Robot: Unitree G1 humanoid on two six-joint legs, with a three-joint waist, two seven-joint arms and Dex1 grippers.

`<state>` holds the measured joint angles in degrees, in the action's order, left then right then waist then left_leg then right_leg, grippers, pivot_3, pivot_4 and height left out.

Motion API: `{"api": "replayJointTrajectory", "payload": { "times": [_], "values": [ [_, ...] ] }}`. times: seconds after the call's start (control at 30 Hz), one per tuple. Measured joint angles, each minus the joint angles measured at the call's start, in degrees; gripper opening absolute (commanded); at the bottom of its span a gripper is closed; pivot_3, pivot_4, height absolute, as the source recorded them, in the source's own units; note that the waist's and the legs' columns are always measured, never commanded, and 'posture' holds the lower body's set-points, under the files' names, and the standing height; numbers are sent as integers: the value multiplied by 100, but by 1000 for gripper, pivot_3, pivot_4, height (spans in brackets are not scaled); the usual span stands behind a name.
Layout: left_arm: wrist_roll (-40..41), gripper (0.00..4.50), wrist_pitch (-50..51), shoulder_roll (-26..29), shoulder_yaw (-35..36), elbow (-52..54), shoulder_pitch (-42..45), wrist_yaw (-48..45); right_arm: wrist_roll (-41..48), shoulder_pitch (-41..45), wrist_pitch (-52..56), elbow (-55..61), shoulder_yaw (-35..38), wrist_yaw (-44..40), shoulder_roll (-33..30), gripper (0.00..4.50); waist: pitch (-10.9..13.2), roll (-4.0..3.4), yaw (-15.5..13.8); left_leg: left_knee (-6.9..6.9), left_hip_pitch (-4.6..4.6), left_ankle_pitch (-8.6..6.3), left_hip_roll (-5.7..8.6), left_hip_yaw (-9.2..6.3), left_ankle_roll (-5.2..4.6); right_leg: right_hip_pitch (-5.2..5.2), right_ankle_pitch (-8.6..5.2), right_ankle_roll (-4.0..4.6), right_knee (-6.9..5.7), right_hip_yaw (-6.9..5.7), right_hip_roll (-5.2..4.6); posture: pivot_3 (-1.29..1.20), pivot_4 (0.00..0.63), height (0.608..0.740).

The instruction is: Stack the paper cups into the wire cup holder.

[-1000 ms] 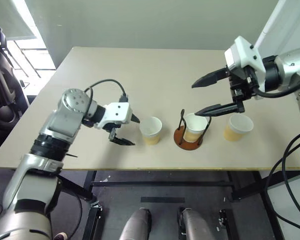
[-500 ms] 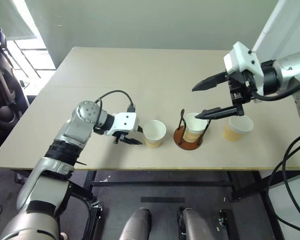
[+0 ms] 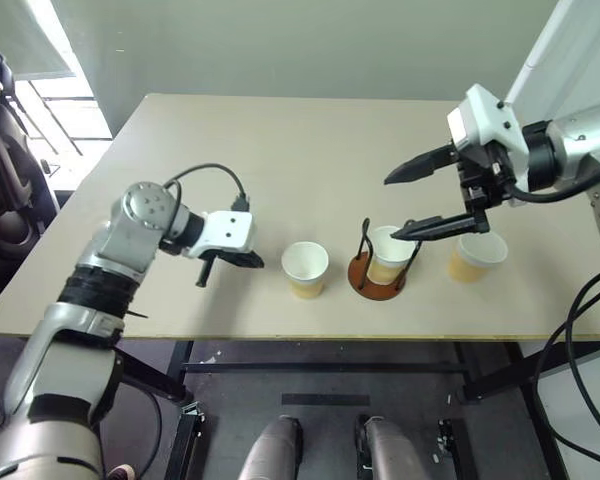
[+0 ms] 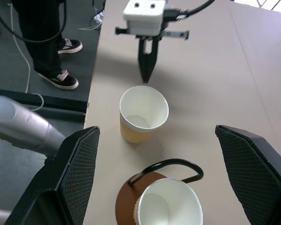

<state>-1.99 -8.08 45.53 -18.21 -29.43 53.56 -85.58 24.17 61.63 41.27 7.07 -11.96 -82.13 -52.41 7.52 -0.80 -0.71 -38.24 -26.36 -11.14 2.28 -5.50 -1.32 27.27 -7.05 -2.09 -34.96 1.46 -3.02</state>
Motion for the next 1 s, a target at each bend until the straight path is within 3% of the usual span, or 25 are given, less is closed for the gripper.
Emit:
{"api": "replayJointTrajectory", "payload": {
  "times": [0.07, 0.27, 0.4, 0.6, 0.8, 1.0],
  "values": [
    [1, 587, -6, 0, 51, -132, 243, 43, 40, 0, 39, 11, 0, -2, -2, 4004, 0, 0, -5, 0, -2, 0, 1, 0, 0, 0, 0, 0, 2, 0, -1, 0, 150, 740],
    [230, 2653, 305, -328, 196, -32, 582, -89, 52, 0, 62, 21, 0, 2, -12, 4004, 0, 0, 1, 0, -6, -1, 0, 0, -1, 3, -1, 0, 4, 0, -1, 0, 150, 740],
    [579, 2653, 919, -441, 116, 688, 531, -449, 65, -10, 91, 61, 0, -10, -63, 4004, 0, 0, 9, 0, -7, -2, -1, 0, -1, 5, -1, -1, 4, -2, 0, 0, 150, 740],
    [1176, 2653, 1287, -110, -589, 1439, 475, -487, 171, -127, 186, 259, 8, -59, -231, 4004, 0, 0, 9, -1, -3, 0, -3, 0, -1, 1, 1, -4, 1, -1, 0, 0, 150, 740],
    [1433, 2653, 1269, 319, -1134, 1531, 628, -491, 255, -202, 267, 280, 100, -26, -281, 4004, 0, 0, 5, -3, -1, 5, -2, 0, -1, -2, 2, -4, -2, -1, 0, 0, 150, 740],
    [1314, 2653, 1039, 178, -1150, 1393, 720, -493, 259, -262, 265, 302, 149, 41, -280, 4004, 0, 0, 0, -4, -3, 4, 0, 0, -2, -5, 2, -4, 4, 0, -2, 0, 150, 740]
  ]
}}
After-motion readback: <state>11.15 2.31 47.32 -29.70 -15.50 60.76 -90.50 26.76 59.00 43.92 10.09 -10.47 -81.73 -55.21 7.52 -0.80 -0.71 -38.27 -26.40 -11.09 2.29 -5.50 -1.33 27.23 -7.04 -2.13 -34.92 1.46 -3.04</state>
